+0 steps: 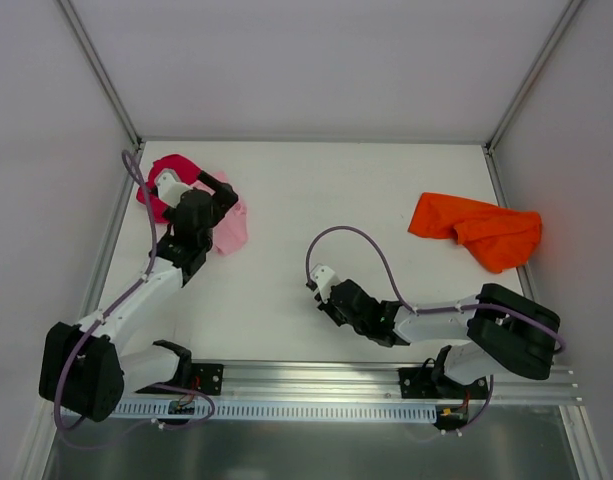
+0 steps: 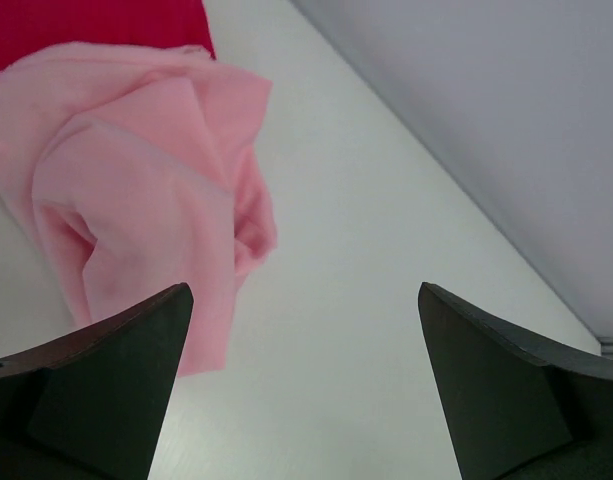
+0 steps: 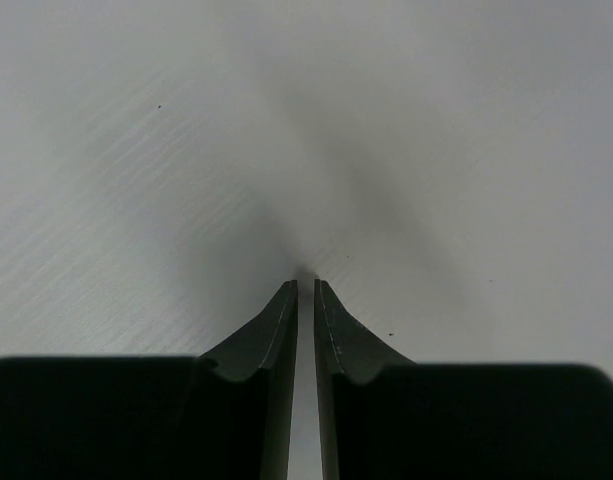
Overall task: Fold and stack the t-shirts
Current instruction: Put the neatly folded tshirt into the corner of the board with the left arm
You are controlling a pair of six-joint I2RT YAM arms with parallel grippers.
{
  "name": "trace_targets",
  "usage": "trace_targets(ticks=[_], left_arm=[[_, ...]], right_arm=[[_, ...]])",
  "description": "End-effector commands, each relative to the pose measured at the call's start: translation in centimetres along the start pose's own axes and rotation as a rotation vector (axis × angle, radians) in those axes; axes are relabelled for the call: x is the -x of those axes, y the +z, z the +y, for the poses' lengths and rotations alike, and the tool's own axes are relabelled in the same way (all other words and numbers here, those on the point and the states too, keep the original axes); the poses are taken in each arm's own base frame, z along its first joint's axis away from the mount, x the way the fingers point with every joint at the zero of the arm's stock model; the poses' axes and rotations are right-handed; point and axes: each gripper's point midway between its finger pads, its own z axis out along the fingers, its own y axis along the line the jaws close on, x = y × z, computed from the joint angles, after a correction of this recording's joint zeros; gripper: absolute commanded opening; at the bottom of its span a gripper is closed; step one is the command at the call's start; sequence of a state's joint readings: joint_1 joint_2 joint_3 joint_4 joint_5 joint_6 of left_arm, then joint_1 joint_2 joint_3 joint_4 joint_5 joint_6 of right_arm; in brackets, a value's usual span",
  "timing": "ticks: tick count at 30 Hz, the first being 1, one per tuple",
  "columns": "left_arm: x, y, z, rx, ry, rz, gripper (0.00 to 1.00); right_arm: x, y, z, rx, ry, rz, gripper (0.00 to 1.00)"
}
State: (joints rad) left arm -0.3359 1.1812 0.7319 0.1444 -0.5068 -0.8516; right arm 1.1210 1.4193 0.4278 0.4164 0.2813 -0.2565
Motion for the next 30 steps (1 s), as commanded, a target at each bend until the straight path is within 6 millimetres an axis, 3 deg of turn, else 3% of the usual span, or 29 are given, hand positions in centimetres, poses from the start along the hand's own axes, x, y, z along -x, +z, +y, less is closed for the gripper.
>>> trace_targets(ticks=[1,4,5,8,9,11,14,15,18,19,22,23,30], left_arm=[[2.5,-0.4,-1.5,-0.031,0.024,-0.065,0.98],[1.8,0.4,-1.2,-0.032,0.03,-0.064,0.98],[2.0,0.8,-2.2,-0.066,0.022,-0.079,0.98],[0.2,4.0,-3.8,-0.118,0.093,0.006,0.96],[-1.7,5.3,-4.1,-0.147,0.128,0.067,0.92],[-2.4,6.5,-4.1,-0.166,0.134,0.087,0.91],[-4.7,8.6,-1.4,-0.106,0.07,0.19,0.89],[-5.5,9.4,0.8,-0.053,0.013,0.218,0.88],[-7.4,9.4,5.9,0.112,-0.096,0.27,0.88],[-7.5,9.1,6.5,0.127,-0.11,0.264,0.88],[-6.8,8.1,7.6,0.16,-0.104,0.223,0.88],[-6.5,7.7,8.9,0.222,-0.085,0.203,0.88],[-2.9,6.1,11.7,0.393,-0.047,0.095,0.89]], right_arm=[[1.6,0.6,-0.1,-0.019,0.002,-0.033,0.15],[1.6,0.5,0.0,-0.013,0.004,-0.033,0.15],[1.5,0.5,0.0,-0.013,0.005,-0.033,0.15],[1.3,0.4,0.0,-0.013,0.007,-0.032,0.15],[1.3,0.3,0.2,-0.006,0.005,-0.031,0.15],[1.1,0.2,0.0,-0.01,0.006,-0.032,0.16],[0.9,0.2,-0.2,-0.023,0.005,-0.037,0.15],[1.0,0.2,-0.2,-0.021,0.006,-0.037,0.15],[1.0,0.2,-0.1,-0.018,0.007,-0.038,0.15],[0.8,0.2,-0.1,-0.018,0.006,-0.034,0.15],[0.6,0.4,0.1,-0.009,0.004,-0.024,0.15],[0.5,0.5,0.1,-0.011,0.007,-0.02,0.15],[0.4,0.6,0.3,-0.003,0.008,-0.018,0.15]])
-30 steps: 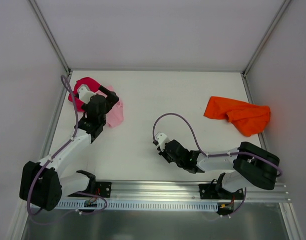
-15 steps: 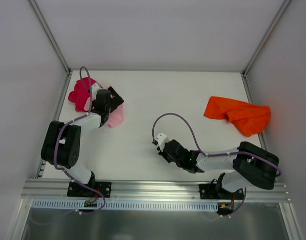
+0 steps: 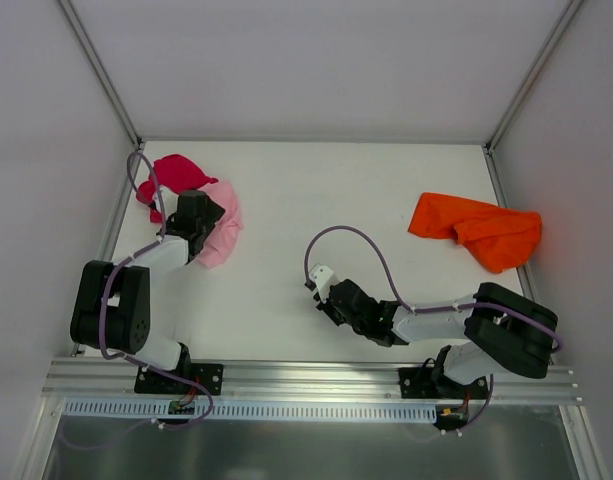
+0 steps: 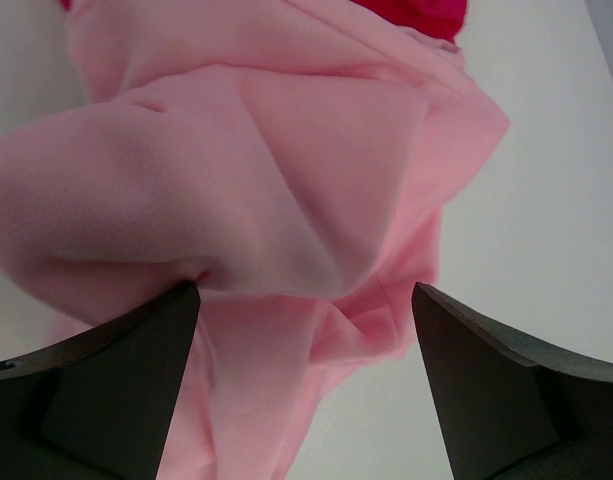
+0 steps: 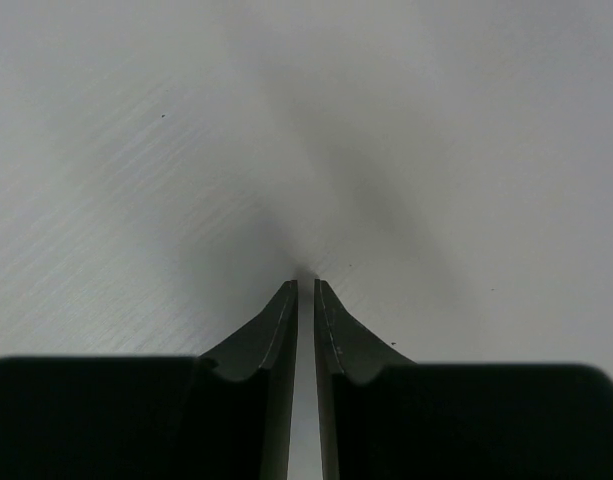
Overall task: Fold and stack the t-shirts
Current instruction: Put the neatly folded tshirt into the corner of the board with the left arm
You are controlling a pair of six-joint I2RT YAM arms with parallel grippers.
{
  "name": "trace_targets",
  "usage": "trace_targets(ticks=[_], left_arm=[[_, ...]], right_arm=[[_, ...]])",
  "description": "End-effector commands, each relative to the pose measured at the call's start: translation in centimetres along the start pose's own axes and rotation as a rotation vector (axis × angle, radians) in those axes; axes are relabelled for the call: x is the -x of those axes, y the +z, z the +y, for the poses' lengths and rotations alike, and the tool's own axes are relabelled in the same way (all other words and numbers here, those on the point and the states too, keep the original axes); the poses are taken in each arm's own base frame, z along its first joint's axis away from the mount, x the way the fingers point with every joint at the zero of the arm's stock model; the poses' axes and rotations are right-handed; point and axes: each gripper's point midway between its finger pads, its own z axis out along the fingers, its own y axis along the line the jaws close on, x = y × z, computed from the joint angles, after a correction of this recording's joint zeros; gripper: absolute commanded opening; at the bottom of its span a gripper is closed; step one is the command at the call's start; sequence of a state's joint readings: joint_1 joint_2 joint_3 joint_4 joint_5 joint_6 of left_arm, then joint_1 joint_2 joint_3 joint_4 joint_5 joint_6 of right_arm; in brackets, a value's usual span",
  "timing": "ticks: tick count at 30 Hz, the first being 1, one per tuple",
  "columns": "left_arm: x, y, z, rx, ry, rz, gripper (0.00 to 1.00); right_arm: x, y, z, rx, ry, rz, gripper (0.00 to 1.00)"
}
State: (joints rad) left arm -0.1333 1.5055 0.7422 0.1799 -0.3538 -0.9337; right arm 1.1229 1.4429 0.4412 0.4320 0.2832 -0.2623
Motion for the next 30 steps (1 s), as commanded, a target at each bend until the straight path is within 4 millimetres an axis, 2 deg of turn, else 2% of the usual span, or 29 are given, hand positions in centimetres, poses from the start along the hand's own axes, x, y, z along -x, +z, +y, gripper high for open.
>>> trace_targets(ticks=[1,5,9,11,14,19,21,22,24,25,26,30], left_arm=[[2.4,-0.4,2.7,0.149,-0.011,-0.077,0.89],[3.3,0.5,3.3,0.187,-0.035,-0.071,0.89],[3.2,0.8,4.2,0.205,-0.057,-0.034,0.89],[3.2,0.8,4.0,0.188,-0.042,-0.025,0.89],[3.3,0.7,1.7,0.057,-0.025,-0.022,0.91],[2.2,-0.2,-3.8,-0.219,0.113,0.001,0.96],[2.4,-0.4,-5.3,-0.263,0.137,0.0,0.96],[2.0,-0.2,-5.2,-0.247,0.149,0.01,0.96],[2.4,0.2,-5.7,-0.24,0.147,0.007,0.97],[1.7,0.9,-5.0,-0.206,0.166,0.031,0.97],[2.4,1.3,-5.5,-0.19,0.164,0.016,0.97],[1.8,3.3,-3.7,-0.059,0.156,0.045,0.98]], right_arm=[[0.0,0.1,0.2,-0.002,0.015,-0.013,0.15],[-0.2,0.0,0.2,-0.002,0.016,-0.013,0.15],[-0.3,-0.1,0.3,0.0,0.015,-0.012,0.15],[-0.3,-0.1,0.4,0.003,0.014,-0.014,0.15],[-0.1,0.0,0.5,0.007,0.011,-0.013,0.15],[-0.2,0.2,0.9,0.025,0.009,-0.009,0.15],[-0.3,0.3,1.0,0.024,0.007,-0.005,0.15],[-0.3,0.3,1.1,0.027,0.006,-0.004,0.15],[-0.4,0.3,1.1,0.027,0.005,-0.002,0.15],[-0.4,0.2,1.1,0.029,0.002,-0.003,0.15],[-0.5,0.2,1.0,0.023,0.0,-0.001,0.15],[-0.6,0.1,0.9,0.017,-0.002,-0.005,0.15]])
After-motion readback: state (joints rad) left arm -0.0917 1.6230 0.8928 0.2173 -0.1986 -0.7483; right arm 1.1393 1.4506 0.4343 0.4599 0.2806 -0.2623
